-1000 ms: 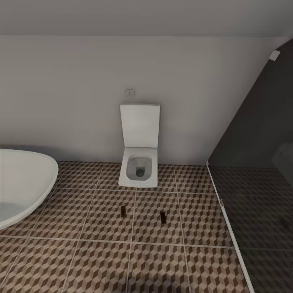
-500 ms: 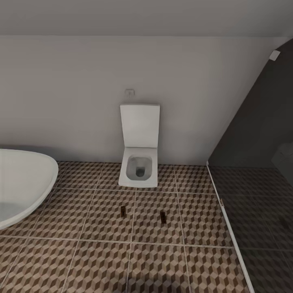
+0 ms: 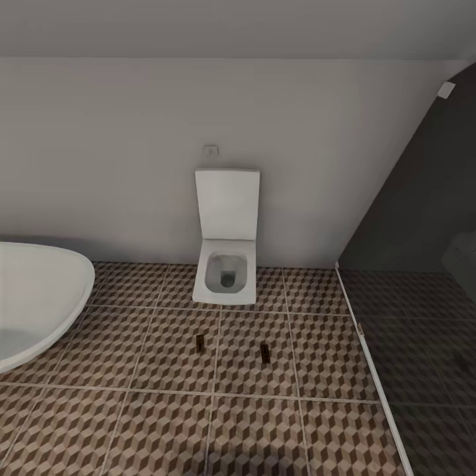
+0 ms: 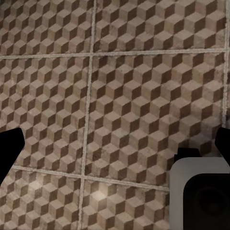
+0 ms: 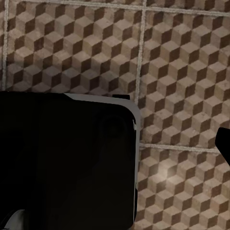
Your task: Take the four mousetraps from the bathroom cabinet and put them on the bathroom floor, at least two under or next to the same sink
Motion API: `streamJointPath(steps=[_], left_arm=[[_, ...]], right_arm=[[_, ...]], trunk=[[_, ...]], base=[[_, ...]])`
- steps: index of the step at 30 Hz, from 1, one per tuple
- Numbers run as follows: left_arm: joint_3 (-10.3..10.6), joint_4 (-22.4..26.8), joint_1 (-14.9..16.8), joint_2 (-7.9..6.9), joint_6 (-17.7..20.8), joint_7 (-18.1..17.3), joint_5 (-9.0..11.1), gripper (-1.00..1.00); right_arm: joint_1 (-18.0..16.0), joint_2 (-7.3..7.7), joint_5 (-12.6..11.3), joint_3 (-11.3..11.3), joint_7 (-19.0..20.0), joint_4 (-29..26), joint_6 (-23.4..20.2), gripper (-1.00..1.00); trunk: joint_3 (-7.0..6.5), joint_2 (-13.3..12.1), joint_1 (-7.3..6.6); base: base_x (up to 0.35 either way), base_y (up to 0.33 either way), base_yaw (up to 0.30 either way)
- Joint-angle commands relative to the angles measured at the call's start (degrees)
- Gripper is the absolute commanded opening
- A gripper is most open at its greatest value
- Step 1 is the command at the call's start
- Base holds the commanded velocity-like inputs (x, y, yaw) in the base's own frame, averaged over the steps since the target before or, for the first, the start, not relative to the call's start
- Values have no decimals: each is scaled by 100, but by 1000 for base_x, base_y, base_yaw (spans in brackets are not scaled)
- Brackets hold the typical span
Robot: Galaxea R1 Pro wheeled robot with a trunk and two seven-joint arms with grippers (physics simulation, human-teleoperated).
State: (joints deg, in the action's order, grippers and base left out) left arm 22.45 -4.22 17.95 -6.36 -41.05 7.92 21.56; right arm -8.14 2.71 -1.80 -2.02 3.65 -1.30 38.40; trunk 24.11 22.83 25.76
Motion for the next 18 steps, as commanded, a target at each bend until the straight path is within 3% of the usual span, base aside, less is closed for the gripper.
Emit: streamJointPath(steps=[1,18], left_arm=[[49,-18,7,3,-25,25,15,100],[49,-18,7,3,-25,25,15,100]], right_arm=[[-3,2,-22,-17,22,5,19,100],[-3,2,-22,-17,22,7,19,100]], trunk=[[8,9,3],[8,9,3]], base=[[0,0,0],[0,0,0]])
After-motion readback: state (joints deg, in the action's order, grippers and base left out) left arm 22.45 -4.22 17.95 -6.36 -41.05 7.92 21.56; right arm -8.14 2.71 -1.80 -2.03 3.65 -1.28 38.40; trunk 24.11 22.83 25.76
